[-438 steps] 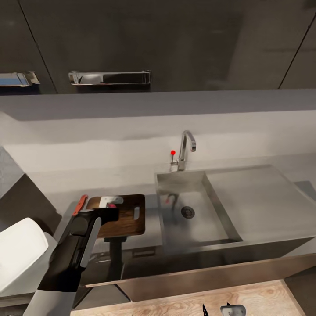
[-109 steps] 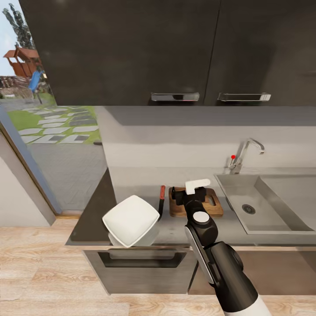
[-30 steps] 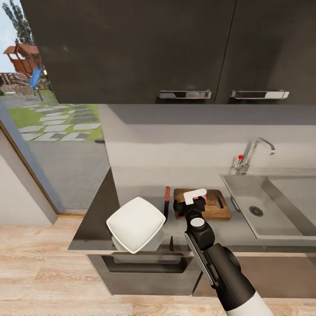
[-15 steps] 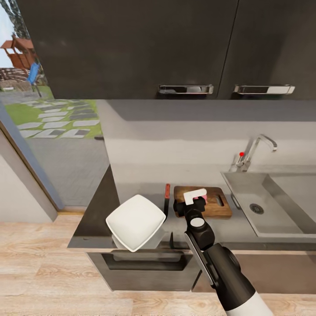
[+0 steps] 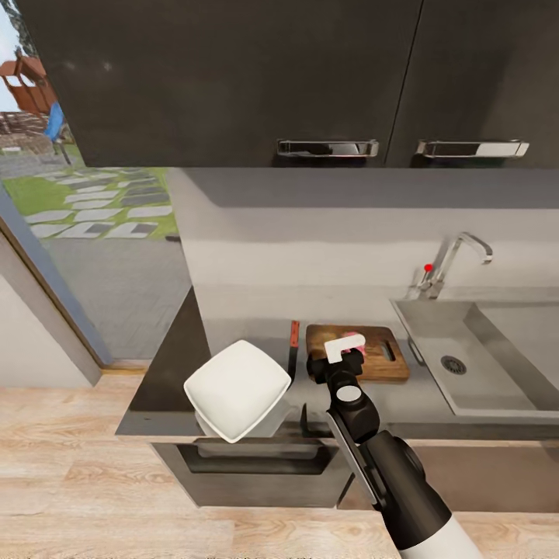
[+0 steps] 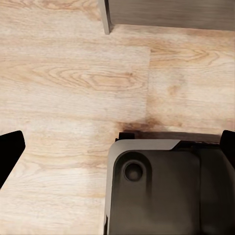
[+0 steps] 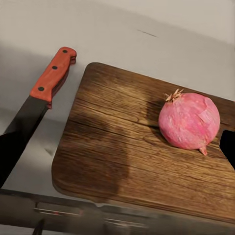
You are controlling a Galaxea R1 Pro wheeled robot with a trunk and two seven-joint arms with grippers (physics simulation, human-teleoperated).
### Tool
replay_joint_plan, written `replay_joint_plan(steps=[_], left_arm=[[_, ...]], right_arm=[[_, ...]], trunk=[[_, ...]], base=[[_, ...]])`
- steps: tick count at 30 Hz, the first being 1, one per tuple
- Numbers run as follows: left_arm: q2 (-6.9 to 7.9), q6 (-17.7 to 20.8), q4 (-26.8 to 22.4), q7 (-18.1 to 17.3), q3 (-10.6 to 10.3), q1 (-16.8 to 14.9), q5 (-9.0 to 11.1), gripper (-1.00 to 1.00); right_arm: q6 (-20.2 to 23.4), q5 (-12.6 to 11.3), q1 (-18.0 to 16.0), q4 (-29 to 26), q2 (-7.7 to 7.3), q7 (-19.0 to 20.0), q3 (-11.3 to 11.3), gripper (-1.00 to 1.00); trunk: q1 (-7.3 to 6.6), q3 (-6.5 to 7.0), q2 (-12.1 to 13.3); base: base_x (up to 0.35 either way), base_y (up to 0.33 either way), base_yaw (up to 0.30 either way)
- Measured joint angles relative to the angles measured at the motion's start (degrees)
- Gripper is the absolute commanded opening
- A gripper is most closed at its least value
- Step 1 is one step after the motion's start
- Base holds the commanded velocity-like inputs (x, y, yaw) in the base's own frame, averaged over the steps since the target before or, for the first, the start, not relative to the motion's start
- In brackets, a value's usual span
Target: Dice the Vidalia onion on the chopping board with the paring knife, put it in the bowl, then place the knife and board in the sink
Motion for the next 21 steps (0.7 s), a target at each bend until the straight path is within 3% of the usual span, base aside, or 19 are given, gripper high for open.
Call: replay_joint_plan(steps=[21], left_arm=[[0.0, 0.0, 0.0, 0.0, 0.01, 0.0, -0.02, 1.0]], right_arm=[[0.0, 0.0, 0.0, 0.66, 0.0, 0.07, 0.0, 1.0]], trunk=[[0.0, -1.93, 0.0]], base=[[0.029, 0.026, 0.0]])
